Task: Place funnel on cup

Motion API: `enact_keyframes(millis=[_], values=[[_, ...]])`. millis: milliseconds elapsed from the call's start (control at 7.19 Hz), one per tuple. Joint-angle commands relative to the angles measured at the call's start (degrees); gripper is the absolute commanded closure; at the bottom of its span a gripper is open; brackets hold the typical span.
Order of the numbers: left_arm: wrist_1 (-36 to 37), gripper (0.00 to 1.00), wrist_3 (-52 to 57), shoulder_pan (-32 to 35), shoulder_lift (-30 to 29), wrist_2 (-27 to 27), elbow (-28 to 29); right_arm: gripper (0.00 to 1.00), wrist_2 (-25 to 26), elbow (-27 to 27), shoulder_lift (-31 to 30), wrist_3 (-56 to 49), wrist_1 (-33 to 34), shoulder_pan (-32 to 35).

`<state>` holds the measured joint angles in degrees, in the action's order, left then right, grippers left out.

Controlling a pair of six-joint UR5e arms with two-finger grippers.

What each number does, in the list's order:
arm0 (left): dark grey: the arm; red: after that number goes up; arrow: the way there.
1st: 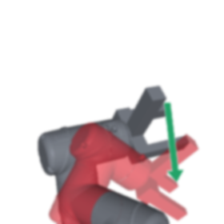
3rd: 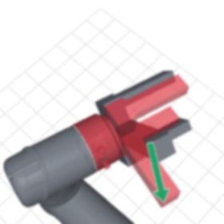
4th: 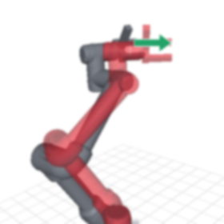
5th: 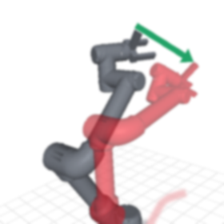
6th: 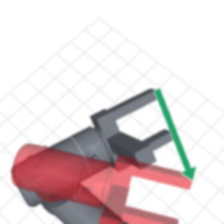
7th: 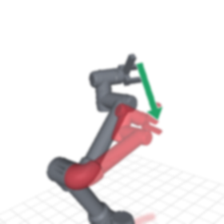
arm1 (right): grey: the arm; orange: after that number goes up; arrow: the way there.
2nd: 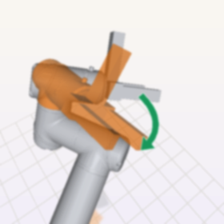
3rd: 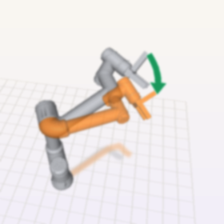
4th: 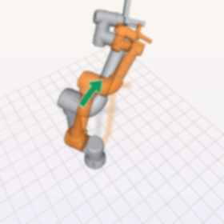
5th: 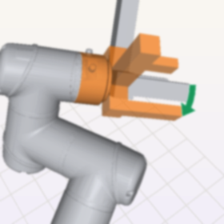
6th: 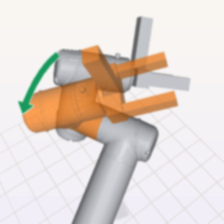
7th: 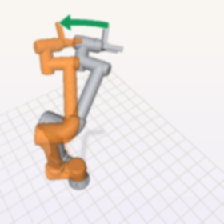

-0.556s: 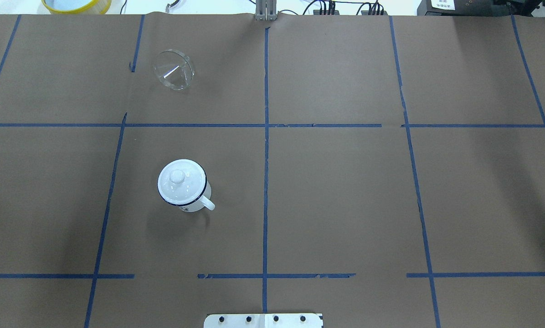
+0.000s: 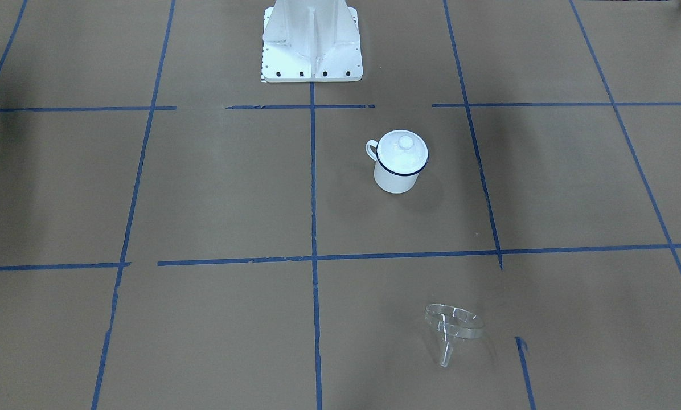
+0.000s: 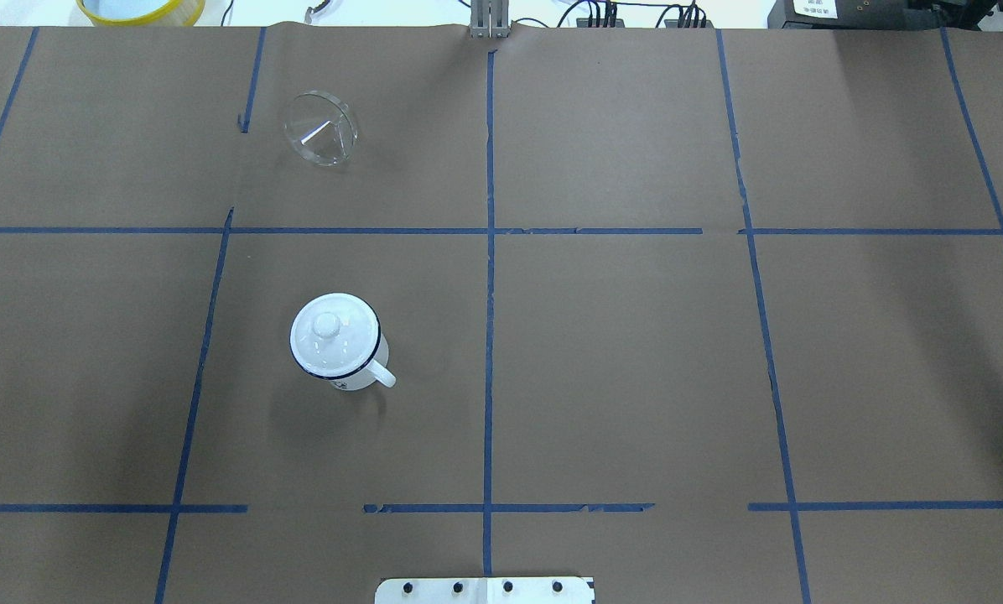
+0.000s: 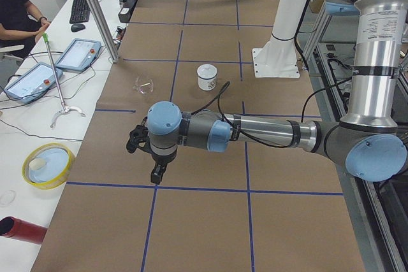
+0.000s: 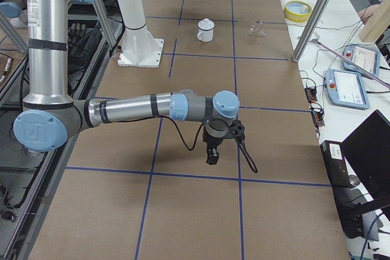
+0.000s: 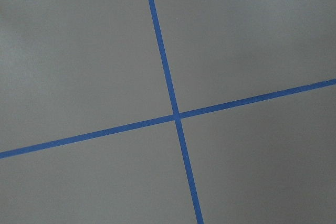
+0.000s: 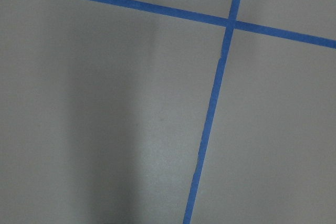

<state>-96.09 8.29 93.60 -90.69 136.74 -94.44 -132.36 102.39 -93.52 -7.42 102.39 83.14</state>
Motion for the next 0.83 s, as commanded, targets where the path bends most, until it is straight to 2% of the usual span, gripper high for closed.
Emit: enact_keyframes(millis=[0, 278, 556, 695], values=[[-2.1, 0.0, -0.3, 0.0, 1.3, -1.3, 3.2, 0.0, 0.0, 0.0, 0.0, 0.0, 0.0, 0.0], [-4.2, 0.0, -0.5, 0.0, 0.7, -1.6, 4.0, 0.0, 0.0, 0.0, 0.0, 0.0, 0.0, 0.0], [-13.3, 0.0, -11.4, -0.1, 0.9, -1.7, 6.6, 0.0, 0.0, 0.0, 0.0, 0.0, 0.0, 0.0], [-16.7, 0.0, -16.8, -0.2, 1.1, -1.6, 4.6, 0.0, 0.0, 0.0, 0.0, 0.0, 0.0, 0.0]])
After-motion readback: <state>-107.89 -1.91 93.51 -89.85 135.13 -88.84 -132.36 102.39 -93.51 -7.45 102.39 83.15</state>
